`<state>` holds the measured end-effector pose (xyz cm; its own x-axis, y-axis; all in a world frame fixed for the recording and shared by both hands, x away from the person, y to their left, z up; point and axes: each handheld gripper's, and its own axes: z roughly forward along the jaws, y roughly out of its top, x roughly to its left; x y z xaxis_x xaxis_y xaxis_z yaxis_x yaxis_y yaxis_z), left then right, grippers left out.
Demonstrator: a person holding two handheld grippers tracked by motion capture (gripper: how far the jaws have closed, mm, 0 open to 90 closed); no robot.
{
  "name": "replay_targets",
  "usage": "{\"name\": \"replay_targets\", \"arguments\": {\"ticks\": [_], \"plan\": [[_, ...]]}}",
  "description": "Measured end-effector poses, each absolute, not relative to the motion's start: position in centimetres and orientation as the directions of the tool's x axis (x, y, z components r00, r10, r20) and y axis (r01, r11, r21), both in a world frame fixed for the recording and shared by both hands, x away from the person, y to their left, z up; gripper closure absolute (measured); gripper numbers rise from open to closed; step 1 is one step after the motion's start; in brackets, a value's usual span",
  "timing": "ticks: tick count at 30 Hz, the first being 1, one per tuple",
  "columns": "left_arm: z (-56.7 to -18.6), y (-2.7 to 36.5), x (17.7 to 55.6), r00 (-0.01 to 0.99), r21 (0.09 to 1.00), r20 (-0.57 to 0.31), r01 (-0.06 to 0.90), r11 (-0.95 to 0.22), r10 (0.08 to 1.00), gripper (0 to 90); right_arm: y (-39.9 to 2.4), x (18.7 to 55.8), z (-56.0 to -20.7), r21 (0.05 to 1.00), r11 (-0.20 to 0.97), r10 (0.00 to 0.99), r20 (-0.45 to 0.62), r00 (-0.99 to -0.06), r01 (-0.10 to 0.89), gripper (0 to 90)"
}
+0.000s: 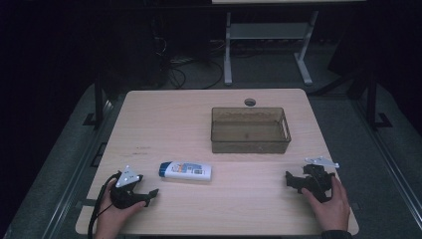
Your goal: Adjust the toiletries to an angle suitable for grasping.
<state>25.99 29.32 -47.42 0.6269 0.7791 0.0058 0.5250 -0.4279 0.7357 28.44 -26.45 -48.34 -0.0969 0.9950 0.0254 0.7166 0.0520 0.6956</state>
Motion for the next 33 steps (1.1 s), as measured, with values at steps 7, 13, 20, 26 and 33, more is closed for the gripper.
{"name": "replay_targets", "arguments": {"ticks": [7, 13, 20, 26, 33], "plan": [[-47.1, 29.2, 25.8, 0.636, 0.727, 0.003, 0.528, -0.438, 0.772, 33.8, -26.4, 28.4, -48.3, 0.697, 0.051, 0.995, 0.026, -0.097, 0.716, 0.0], [-46.2, 29.1, 26.1, 0.643, 0.717, -0.034, 0.549, -0.430, 0.765, 45.7, -26.4, 28.4, -48.3, 0.697, 0.052, 0.995, 0.026, -0.097, 0.716, 0.0], [-44.7, 28.8, 26.4, 0.662, 0.733, -0.086, 0.548, -0.403, 0.745, 82.9, -26.4, 28.4, -48.3, 0.697, 0.052, 0.995, 0.027, -0.098, 0.715, 0.0], [-43.8, 28.1, 27.0, 0.683, 0.738, -0.095, 0.537, -0.409, 0.724, 89.8, -26.4, 28.5, -48.4, 0.697, 0.055, 0.995, 0.026, -0.101, 0.715, 0.0], [-43.2, 26.6, 28.1, 0.713, 0.742, -0.109, 0.522, -0.421, 0.693, 89.8, -26.4, 28.5, -48.4, 0.697, 0.054, 0.995, 0.026, -0.101, 0.715, 0.0]]}}
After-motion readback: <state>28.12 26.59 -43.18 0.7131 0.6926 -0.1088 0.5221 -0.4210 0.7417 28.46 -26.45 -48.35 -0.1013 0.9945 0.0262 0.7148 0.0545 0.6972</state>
